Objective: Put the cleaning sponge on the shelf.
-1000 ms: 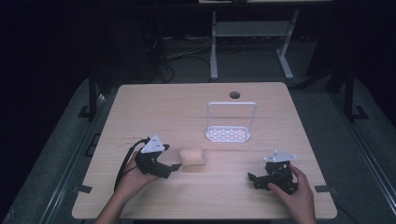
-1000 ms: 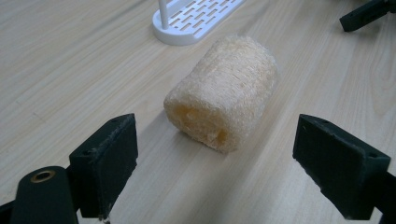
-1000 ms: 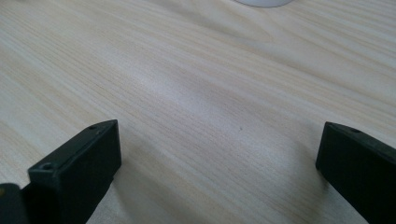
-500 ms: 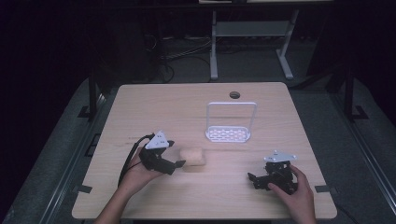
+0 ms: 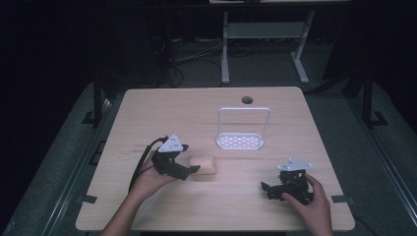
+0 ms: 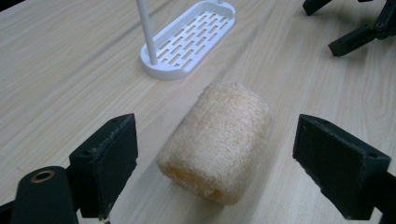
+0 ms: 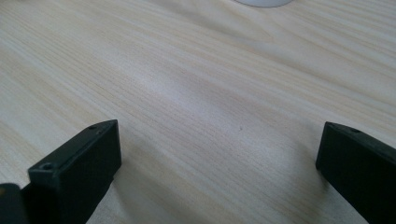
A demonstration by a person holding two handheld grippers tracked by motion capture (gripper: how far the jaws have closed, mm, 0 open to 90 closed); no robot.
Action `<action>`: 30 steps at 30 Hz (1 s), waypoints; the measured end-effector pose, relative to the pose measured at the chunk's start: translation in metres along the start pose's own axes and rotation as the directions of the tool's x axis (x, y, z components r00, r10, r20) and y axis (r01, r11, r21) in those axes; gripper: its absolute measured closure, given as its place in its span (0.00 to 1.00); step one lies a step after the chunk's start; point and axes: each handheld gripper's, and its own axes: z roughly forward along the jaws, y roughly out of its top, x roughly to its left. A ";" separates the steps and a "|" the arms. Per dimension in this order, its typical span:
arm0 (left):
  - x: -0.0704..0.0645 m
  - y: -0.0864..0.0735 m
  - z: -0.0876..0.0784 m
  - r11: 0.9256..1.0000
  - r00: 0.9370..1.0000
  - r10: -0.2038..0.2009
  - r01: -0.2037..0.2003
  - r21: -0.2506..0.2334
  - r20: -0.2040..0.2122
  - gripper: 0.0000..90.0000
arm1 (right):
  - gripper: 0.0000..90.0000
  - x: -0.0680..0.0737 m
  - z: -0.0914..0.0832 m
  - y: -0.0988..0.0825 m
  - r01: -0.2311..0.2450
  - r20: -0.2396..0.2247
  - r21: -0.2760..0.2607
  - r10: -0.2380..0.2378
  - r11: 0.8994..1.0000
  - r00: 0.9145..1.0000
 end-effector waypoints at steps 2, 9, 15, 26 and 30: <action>0.002 0.002 0.001 1.000 1.000 0.003 -0.003 0.002 0.002 0.15 | 0.00 0.000 0.000 0.000 0.000 0.000 0.000 0.000 1.000 1.000; 0.004 0.006 0.005 1.000 1.000 0.011 -0.011 -0.007 0.026 0.15 | 0.00 0.000 0.000 0.000 0.000 0.000 0.000 0.000 1.000 1.000; 0.006 0.007 0.013 0.999 0.999 0.037 -0.037 0.007 0.040 0.15 | 0.00 0.000 0.000 0.000 -0.001 0.000 -0.001 0.001 1.000 1.000; 0.008 0.007 0.024 0.998 0.996 0.054 -0.055 0.019 0.072 0.15 | 0.00 0.000 0.000 0.000 0.003 -0.004 -0.001 -0.003 1.000 1.000; 0.010 0.005 0.027 0.998 0.995 0.053 -0.056 0.026 0.086 0.15 | 0.00 0.000 0.000 0.000 0.003 -0.004 -0.001 -0.003 1.000 1.000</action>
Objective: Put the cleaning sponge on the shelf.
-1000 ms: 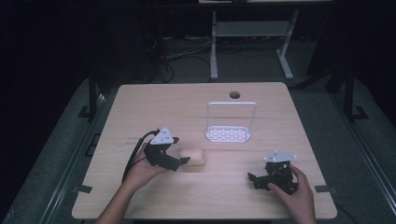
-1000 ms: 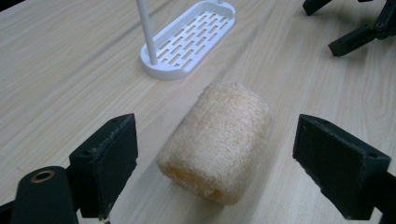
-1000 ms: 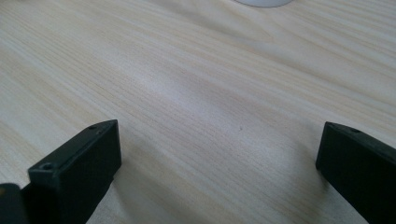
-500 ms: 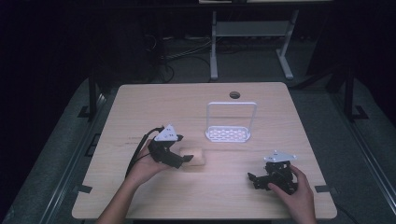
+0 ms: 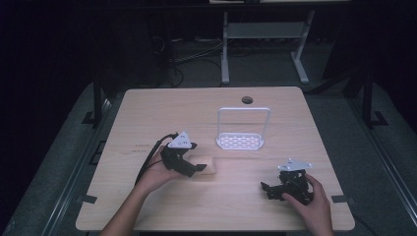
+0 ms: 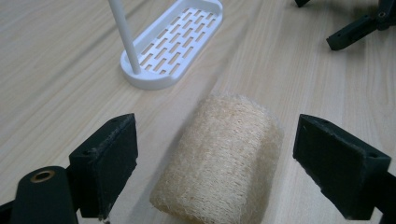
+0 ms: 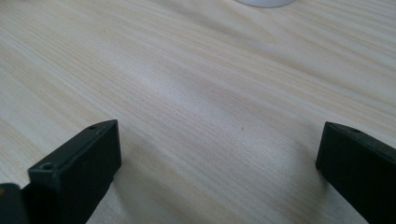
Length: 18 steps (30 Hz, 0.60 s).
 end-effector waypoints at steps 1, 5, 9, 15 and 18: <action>0.000 0.000 0.001 1.000 1.000 -0.001 0.001 0.002 0.003 0.15 | 0.00 0.000 0.000 0.000 0.000 0.000 0.000 0.000 1.000 1.000; 0.002 -0.002 0.005 1.000 1.000 0.005 -0.006 0.015 0.016 0.15 | 0.00 0.000 0.000 0.000 0.000 0.000 0.000 0.000 1.000 1.000; 0.001 -0.003 0.007 1.000 1.000 0.010 -0.011 0.026 0.027 0.15 | 0.00 0.000 0.000 0.000 0.000 0.000 0.000 0.000 1.000 1.000; -0.001 -0.004 0.012 0.999 0.999 0.016 -0.018 0.040 0.043 0.15 | 0.00 0.000 0.000 0.000 0.000 0.000 0.000 0.000 1.000 1.000; -0.001 -0.005 0.014 0.999 0.999 0.019 -0.021 0.050 0.045 0.15 | 0.00 0.000 0.000 0.000 0.000 0.000 0.000 0.000 1.000 1.000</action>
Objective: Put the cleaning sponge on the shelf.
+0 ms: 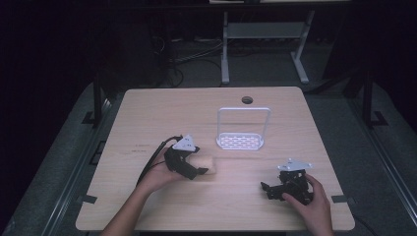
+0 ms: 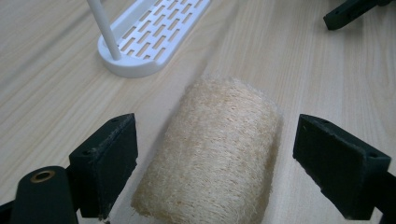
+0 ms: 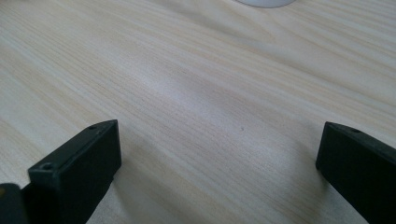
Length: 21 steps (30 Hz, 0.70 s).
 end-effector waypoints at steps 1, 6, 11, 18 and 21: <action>0.000 0.000 0.001 1.000 1.000 0.000 0.000 0.001 0.001 0.15 | 0.00 0.000 0.000 0.000 0.000 0.000 0.000 0.000 1.000 1.000; 0.001 -0.002 0.004 1.000 1.000 -0.008 0.008 0.011 0.008 0.15 | 0.00 0.000 0.000 0.000 0.000 0.000 0.000 0.000 1.000 1.000; 0.000 -0.004 0.008 1.000 1.000 -0.001 0.001 0.030 0.009 0.15 | 0.00 0.000 0.000 0.000 0.000 0.000 0.000 0.000 1.000 1.000; 0.001 -0.005 0.012 0.999 1.000 0.013 -0.013 0.050 0.010 0.15 | 0.00 0.000 0.000 0.000 0.000 0.000 0.000 0.000 1.000 1.000; 0.002 -0.007 0.014 0.999 1.000 0.004 -0.004 0.049 0.012 0.15 | 0.00 0.000 0.000 0.000 0.000 0.000 0.000 0.000 1.000 1.000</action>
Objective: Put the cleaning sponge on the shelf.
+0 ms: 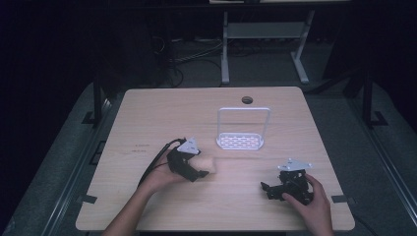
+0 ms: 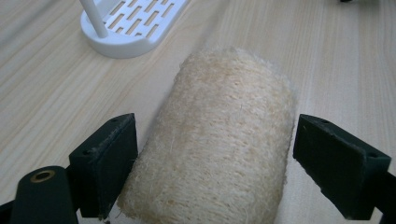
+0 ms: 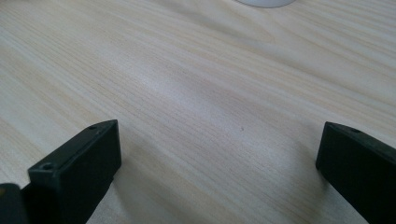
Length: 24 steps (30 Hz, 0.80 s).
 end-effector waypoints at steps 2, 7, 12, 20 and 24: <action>0.001 0.000 0.001 1.000 1.000 -0.003 0.003 0.003 0.003 0.15 | 0.00 0.000 0.000 0.000 0.000 0.000 0.000 0.000 1.000 1.000; 0.001 -0.001 0.004 1.000 1.000 0.003 -0.003 0.014 0.009 0.15 | 0.00 0.000 0.000 0.000 0.000 0.000 0.000 0.000 1.000 1.000; 0.000 -0.003 0.008 1.000 1.000 0.002 -0.002 0.026 0.007 0.15 | 0.00 0.000 0.000 0.000 0.000 0.000 0.000 0.000 1.000 1.000; 0.000 -0.004 0.012 0.999 1.000 -0.002 0.002 0.036 0.021 0.16 | 0.00 0.000 0.000 0.000 0.000 0.000 0.000 0.000 1.000 1.000; 0.000 -0.004 0.010 1.000 1.000 0.001 -0.001 0.032 0.023 0.19 | 0.00 0.000 0.000 0.000 0.001 0.000 0.000 -0.001 1.000 1.000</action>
